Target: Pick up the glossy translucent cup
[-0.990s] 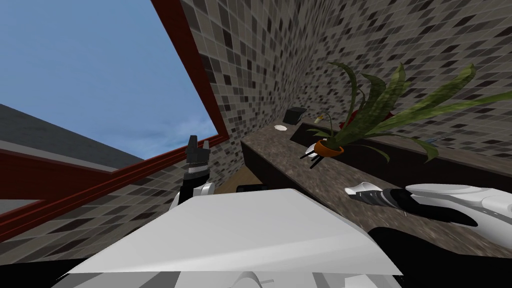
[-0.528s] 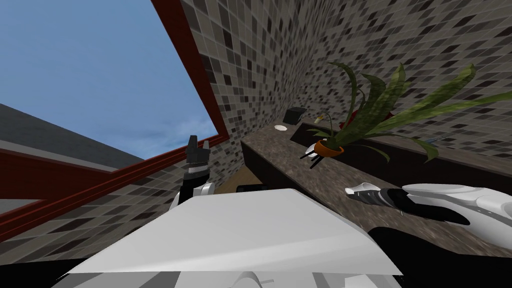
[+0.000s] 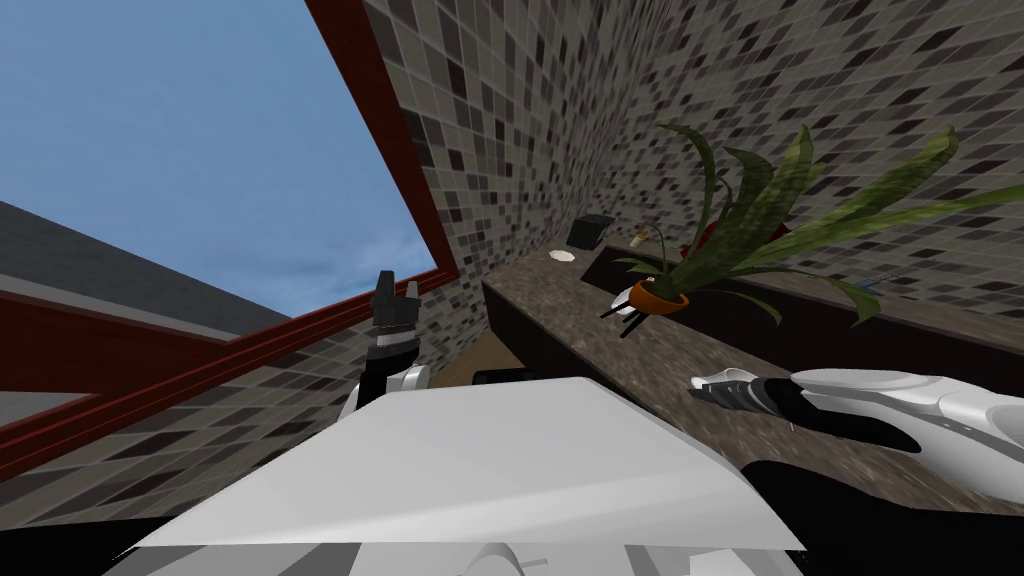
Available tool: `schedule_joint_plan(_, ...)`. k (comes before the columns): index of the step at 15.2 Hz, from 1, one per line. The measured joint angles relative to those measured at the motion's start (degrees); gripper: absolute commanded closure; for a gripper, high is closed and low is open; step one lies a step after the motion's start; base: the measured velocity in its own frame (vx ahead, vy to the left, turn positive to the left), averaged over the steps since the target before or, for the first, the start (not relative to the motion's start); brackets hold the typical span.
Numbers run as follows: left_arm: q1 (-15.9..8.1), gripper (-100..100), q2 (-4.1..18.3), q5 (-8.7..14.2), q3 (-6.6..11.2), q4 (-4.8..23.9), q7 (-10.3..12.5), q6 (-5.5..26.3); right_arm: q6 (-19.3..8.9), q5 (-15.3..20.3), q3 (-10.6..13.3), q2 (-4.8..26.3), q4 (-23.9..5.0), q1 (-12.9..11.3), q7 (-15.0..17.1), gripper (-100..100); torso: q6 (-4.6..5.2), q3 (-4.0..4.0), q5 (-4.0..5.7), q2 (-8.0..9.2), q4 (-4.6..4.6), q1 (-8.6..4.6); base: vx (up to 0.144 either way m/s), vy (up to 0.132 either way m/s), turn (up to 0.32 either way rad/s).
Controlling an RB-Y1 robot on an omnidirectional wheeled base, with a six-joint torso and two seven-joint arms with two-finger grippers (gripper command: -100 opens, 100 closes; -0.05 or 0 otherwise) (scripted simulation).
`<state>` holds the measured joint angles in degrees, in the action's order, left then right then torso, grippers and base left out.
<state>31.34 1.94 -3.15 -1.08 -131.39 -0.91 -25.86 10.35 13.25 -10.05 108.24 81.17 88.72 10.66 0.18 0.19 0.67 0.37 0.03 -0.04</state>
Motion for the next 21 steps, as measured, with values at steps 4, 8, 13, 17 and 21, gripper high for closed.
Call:
schedule_joint_plan(4, 0.00, 0, 0.00, 0.00, 0.00, 0.00, 0.00, 0.00, -0.14, -2.36, 3.31, 0.49, -0.13, -2.79, -1.86, 100, 0.00, 0.00, 0.00, 0.00, 0.00, 0.00, 0.000, 0.000, 0.000)
schedule_joint_plan(8, 0.00, 0, 0.00, 0.00, 0.00, 0.00, 0.00, 0.00, -0.74, -2.36, 3.25, 0.44, -0.82, -2.82, -1.84, 100, -0.09, -0.07, 0.61, -0.06, -0.07, -0.02, 0.001, -0.002, -0.003)
schedule_joint_plan(13, 0.00, 0, 0.00, 0.00, 0.00, 0.00, 0.00, 0.00, 1.02, -3.42, 7.99, 0.46, -1.32, -6.66, -3.27, 100, -0.06, -0.11, 0.72, -0.10, -0.11, -0.14, 0.003, 0.004, -0.011)
schedule_joint_plan(17, 0.00, 0, 0.00, 0.00, 0.00, 0.00, 0.00, 0.00, 1.43, -2.25, 3.66, 0.15, -1.60, -2.81, -2.00, 100, -0.11, -0.13, 0.75, -0.15, -0.10, -0.20, 0.003, 0.003, -0.010)
schedule_joint_plan(21, 0.00, 0, 0.00, 0.00, 0.00, 0.00, 0.00, 0.00, 4.42, -3.15, 6.06, 0.10, -4.37, -6.04, -3.05, 100, -0.10, -0.12, 0.79, -0.14, -0.10, -0.23, 0.005, 0.006, -0.017)
